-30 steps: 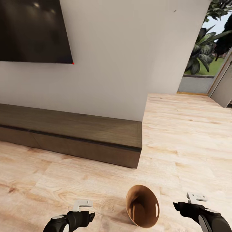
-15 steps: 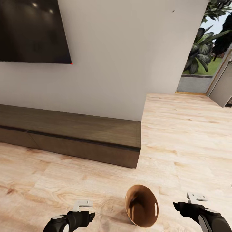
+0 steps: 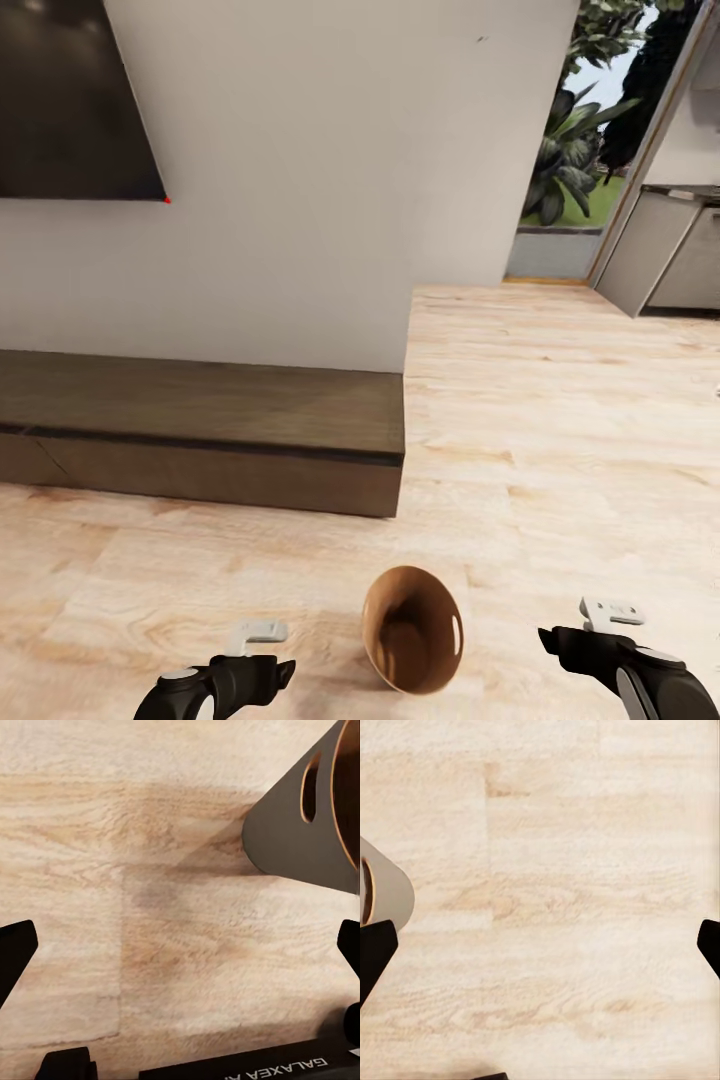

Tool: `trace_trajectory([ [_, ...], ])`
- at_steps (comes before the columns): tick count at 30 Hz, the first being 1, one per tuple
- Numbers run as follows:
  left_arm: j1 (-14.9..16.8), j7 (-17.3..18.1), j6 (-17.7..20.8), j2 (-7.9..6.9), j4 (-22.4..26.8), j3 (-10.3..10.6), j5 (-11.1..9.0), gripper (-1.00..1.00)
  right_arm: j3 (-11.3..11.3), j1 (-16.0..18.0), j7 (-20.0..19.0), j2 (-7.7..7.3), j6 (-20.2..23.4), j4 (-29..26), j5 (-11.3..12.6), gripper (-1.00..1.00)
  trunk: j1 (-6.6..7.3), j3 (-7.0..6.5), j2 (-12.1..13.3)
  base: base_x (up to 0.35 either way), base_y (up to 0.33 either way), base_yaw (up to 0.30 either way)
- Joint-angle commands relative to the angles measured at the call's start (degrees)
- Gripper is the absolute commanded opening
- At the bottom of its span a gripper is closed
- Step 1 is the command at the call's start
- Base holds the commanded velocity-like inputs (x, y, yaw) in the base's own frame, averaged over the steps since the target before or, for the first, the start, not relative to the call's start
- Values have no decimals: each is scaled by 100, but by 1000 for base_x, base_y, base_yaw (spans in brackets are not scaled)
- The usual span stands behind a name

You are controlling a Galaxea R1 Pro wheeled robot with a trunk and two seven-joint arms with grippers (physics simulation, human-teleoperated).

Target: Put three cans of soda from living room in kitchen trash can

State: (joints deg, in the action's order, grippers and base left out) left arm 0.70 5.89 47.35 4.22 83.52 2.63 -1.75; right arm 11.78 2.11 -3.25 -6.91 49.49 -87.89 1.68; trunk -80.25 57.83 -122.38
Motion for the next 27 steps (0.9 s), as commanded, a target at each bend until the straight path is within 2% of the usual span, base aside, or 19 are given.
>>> trace_trajectory([
  [1,0,0,1,0,1,0,-1,100,0,0,0,-1,0,0,-1,100,0,0,0,0,0,-135],
  [13,0,0,2,0,4,0,8,100,3,0,-19,-3,-2,2,1,100,0,11,0,0,0,-22],
  [27,0,0,-6,0,4,0,8,100,42,0,-35,-8,5,6,8,100,0,132,0,0,0,0],
])
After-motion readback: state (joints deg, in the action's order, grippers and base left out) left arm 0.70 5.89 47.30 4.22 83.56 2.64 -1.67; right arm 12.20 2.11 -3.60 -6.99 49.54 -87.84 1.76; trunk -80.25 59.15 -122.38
